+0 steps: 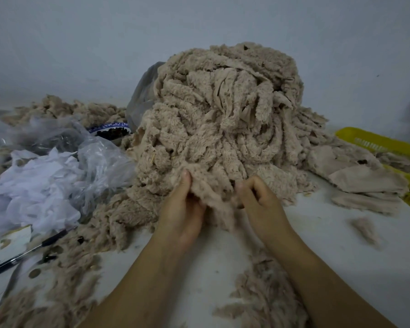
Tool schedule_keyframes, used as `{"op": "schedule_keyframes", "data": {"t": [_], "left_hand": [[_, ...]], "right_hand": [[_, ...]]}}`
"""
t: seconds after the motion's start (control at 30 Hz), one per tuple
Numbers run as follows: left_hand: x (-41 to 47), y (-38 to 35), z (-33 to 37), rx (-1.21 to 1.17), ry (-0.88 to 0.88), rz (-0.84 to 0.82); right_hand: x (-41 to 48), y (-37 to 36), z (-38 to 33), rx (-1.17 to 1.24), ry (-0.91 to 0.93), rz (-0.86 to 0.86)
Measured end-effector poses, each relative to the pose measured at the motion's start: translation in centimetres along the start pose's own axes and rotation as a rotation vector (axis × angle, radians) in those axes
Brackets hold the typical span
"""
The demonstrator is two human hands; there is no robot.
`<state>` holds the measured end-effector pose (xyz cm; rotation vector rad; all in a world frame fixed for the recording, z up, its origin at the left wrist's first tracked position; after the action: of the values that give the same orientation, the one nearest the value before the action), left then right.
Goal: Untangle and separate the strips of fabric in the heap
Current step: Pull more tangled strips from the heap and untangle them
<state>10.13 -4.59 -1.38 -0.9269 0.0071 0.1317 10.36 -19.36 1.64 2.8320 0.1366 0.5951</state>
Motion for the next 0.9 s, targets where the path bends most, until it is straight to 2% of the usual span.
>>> {"op": "schedule_keyframes", "data": {"t": [0.13, 0.27, 0.37, 0.47, 0.5, 0.57, 0.67, 0.73, 0.9], "left_hand": [[0.3, 0.9, 1.2, 0.038, -0.041, 0.03], [0.0, 0.9, 0.8, 0.112, -0.029, 0.061], [-0.3, 0.9, 0.3, 0.272, -0.048, 0.08], [-0.8, 1.1, -0.2, 0.783, -0.113, 0.138], [-1.0, 0.8, -0.4, 0.936, -0.138, 0.117], [-1.5, -0.1, -1.0, 1.089, -0.16, 0.017], [-1.9, -1.1, -1.4, 1.236, -0.22, -0.074], [-2.1, -1.3, -1.3, 1.24, -0.243, -0.061], [-1.5, -0.1, -0.3, 0.91, -0.158, 0.048]], "right_hand": [[0.3, 3.2, 1.4, 0.005, -0.099, 0.247], [0.3, 4.9, 3.0, -0.031, -0.16, 0.36], [0.8, 3.6, 2.7, -0.065, -0.138, 0.251], [0.4, 1.4, 0.9, -0.149, 0.0, 0.09], [0.2, 0.6, 0.2, -0.178, 0.061, 0.045], [-0.2, -0.8, -0.7, -0.228, 0.156, -0.026], [0.0, -0.6, -0.9, -0.241, 0.209, 0.015], [0.3, 1.0, -0.3, -0.178, 0.128, 0.124], [0.8, 5.5, 2.7, -0.169, -0.126, 0.393]]}}
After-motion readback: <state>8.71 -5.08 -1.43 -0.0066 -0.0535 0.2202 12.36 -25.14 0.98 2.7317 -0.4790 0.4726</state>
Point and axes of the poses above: each hand's wrist, its own x-axis towards the middle knuckle, its own y-axis out of the back of the hand, z = x × y, the point moved 8 cm from there along x, towards the middle knuckle, and after that the axes turned 2 degrees about z, right-handed, at the moved point
